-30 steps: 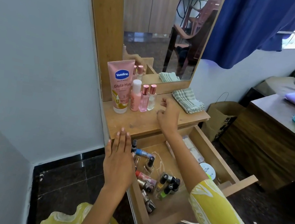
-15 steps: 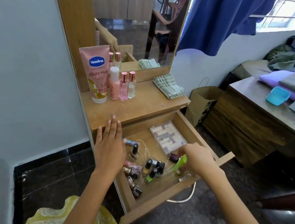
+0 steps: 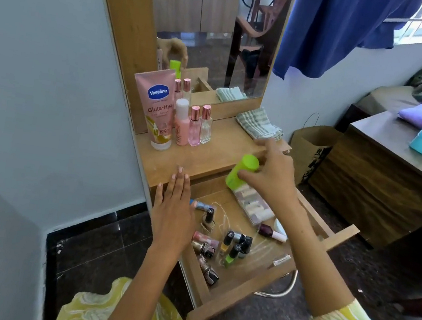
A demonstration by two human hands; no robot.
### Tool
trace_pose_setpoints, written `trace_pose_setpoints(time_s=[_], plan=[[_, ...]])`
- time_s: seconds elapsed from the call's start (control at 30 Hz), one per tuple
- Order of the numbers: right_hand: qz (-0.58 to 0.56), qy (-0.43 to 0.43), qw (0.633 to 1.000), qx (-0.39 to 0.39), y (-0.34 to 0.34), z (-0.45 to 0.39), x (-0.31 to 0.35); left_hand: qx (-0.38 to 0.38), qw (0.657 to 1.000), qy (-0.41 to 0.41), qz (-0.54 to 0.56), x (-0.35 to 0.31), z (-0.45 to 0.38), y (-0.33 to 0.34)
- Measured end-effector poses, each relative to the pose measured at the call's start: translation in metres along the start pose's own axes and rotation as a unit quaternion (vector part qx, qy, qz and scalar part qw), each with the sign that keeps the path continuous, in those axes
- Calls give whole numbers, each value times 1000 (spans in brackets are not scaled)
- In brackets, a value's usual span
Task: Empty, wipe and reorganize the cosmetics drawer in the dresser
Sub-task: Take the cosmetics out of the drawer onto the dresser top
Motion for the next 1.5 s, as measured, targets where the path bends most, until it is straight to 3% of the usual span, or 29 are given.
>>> trace_pose_setpoints(time_s=[0.13, 0.7, 1.13, 1.23, 1.3, 1.4, 1.5], plan=[[-81, -6, 996, -49, 30, -32, 21, 3, 1000, -3, 10, 1, -1, 0], [-79, 7, 991, -107, 90, -74, 3, -8, 999, -11, 46, 4, -1, 4], [-51, 50, 995, -66, 98, -72, -4, 0, 999, 2, 39, 7, 0, -2], [-68, 8, 995, -77, 76, -40, -1, -4, 1000, 0, 18, 15, 5, -7], [-70, -59, 995, -46, 64, -12, 5, -8, 1000, -7, 0, 25, 12, -10], [-24, -143, 987, 64, 61, 28, 4, -8, 1000, -13, -2, 37, 23, -13], [97, -145, 966, 188, 69, 55, -14, -5, 1000, -5, -2, 42, 27, -15]])
Point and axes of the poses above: each hand's wrist, its own z-axis away from the middle knuckle, its own y-axis out of the palm, x = y × z, the point moved 5 cm from there along -z, towards the middle knuckle, and after that the axes turned 9 degrees about -x, right-handed, at the moved point
